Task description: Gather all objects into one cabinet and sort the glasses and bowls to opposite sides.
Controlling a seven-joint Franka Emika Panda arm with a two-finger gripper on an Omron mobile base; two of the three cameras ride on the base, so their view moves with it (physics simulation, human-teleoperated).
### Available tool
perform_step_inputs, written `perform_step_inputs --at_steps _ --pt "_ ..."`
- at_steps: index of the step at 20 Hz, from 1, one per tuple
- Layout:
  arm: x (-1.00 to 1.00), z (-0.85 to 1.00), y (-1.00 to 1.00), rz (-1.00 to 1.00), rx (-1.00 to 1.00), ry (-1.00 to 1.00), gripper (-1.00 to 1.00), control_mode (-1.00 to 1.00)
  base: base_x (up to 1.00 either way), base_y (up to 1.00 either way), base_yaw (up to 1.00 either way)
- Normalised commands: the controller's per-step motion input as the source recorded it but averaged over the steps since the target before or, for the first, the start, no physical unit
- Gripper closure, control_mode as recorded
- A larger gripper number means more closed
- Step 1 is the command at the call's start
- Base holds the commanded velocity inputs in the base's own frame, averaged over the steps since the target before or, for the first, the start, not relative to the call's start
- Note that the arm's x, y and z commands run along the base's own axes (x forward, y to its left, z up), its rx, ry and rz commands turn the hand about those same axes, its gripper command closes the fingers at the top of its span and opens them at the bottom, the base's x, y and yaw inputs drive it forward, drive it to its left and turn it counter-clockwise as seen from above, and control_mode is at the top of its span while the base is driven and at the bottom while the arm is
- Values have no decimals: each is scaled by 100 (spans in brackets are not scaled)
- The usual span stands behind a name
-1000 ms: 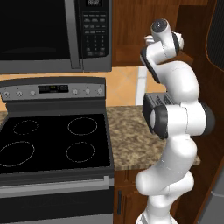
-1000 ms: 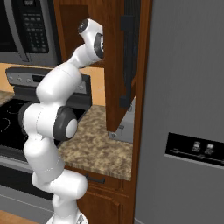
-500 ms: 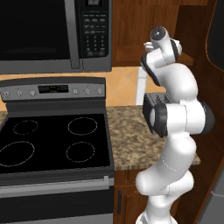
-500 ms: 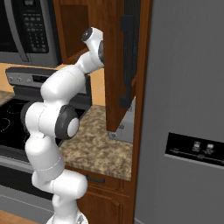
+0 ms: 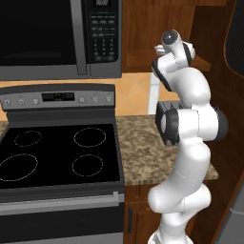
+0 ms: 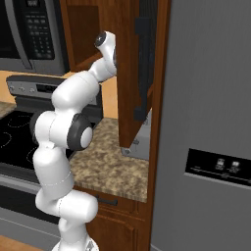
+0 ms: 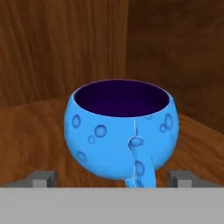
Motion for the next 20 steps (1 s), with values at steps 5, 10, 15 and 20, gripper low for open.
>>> perform_step_inputs --at_steps 5,10,15,20 --pt "43 0 -12 0 0 0 -100 -100 0 0 0" --pt "36 -3 -4 0 0 2 100 -100 0 0 0" --pt "22 -21 -4 0 0 10 100 -100 0 0 0" --pt "24 -30 -5 0 0 17 100 -100 0 0 0"
